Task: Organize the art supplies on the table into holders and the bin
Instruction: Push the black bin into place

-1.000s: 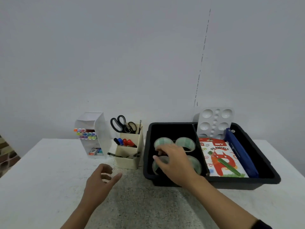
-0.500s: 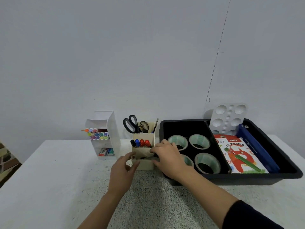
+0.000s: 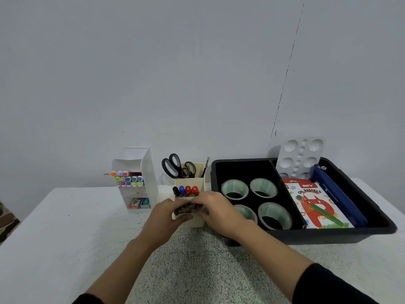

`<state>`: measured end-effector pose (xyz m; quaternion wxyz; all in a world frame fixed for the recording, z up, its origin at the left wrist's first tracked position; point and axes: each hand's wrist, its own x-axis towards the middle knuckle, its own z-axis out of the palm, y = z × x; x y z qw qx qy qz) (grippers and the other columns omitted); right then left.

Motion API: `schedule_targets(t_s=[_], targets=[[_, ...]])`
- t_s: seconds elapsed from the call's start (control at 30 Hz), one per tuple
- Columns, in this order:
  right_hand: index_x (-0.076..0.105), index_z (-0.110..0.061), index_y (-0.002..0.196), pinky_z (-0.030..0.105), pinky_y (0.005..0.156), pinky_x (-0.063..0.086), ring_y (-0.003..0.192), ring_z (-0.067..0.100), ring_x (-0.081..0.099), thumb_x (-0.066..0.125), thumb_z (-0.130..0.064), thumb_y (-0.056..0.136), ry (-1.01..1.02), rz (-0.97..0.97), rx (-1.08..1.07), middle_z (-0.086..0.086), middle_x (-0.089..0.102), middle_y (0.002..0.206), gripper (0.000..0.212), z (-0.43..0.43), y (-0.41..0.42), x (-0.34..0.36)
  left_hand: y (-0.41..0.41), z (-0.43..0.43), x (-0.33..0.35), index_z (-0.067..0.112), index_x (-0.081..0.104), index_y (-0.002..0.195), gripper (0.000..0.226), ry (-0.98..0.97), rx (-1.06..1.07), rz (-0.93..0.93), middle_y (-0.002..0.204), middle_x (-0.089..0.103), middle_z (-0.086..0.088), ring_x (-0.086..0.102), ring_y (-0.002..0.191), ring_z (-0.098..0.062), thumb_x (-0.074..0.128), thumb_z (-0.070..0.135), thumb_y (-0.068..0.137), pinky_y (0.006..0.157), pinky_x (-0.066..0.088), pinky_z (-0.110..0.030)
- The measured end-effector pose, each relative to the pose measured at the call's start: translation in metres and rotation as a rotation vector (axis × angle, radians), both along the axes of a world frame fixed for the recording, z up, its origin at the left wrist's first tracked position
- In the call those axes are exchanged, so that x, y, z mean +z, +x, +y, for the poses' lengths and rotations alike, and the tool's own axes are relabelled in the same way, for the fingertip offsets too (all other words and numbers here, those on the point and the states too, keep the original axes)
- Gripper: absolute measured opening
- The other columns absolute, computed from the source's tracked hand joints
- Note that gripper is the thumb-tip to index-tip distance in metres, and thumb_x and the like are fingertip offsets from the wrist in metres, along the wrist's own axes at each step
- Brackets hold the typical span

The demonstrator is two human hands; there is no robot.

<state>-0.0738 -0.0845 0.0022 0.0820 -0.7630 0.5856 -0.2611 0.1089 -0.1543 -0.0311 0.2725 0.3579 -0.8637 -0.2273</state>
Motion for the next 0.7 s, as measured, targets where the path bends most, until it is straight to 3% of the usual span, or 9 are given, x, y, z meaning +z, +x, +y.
schedule_targets(t_s=[0.17,0.33,0.47,0.57,0.7], targets=[[0.071,-0.019,0.113,0.041,0.087,0.051,0.102,0.019,0.058,0.064,-0.015,0.092,-0.006,0.099,-0.058,0.000,0.066,0.105,0.023,0.001,-0.003,-0.002,0.008,-0.014,0.000,0.036,0.076,0.105,0.020,0.035,-0.012,0.021,0.084,0.066,0.012,0.056,0.079,-0.001,0.075,0.034,0.085,0.067,0.039,-0.016],[0.068,-0.013,0.112,0.043,0.083,0.050,0.102,0.025,0.058,0.061,-0.018,0.094,-0.031,0.189,-0.026,0.004,0.064,0.107,0.021,0.003,0.002,0.004,0.011,-0.009,-0.004,0.038,0.075,0.105,0.024,0.040,0.020,0.068,0.092,0.065,0.015,0.055,0.088,0.002,0.076,0.037,0.081,0.070,0.040,-0.009],[0.068,-0.010,0.114,0.041,0.083,0.048,0.103,0.026,0.056,0.058,-0.023,0.097,0.000,0.225,-0.061,0.006,0.060,0.108,0.023,0.002,0.004,0.004,0.010,-0.012,-0.002,0.037,0.075,0.107,0.023,0.020,0.029,-0.027,0.091,0.066,0.017,0.057,0.082,0.005,0.077,0.032,0.085,0.072,0.044,-0.016],[0.068,-0.012,0.115,0.040,0.083,0.049,0.102,0.026,0.056,0.056,-0.016,0.095,0.003,0.236,-0.072,0.006,0.060,0.108,0.023,0.001,0.003,-0.001,0.009,-0.013,0.001,0.032,0.077,0.105,0.020,-0.037,0.001,-0.081,0.088,0.069,0.021,0.057,0.080,0.009,0.077,0.029,0.085,0.072,0.041,-0.010],[0.070,-0.012,0.103,0.040,0.075,0.050,0.094,0.026,0.059,0.064,-0.005,0.086,-0.017,0.227,-0.074,0.004,0.060,0.100,0.020,0.002,0.001,0.001,0.008,-0.013,-0.002,0.034,0.076,0.105,0.025,-0.034,-0.005,-0.071,0.095,0.074,0.018,0.064,0.086,0.006,0.079,0.022,0.084,0.081,0.052,-0.018]])
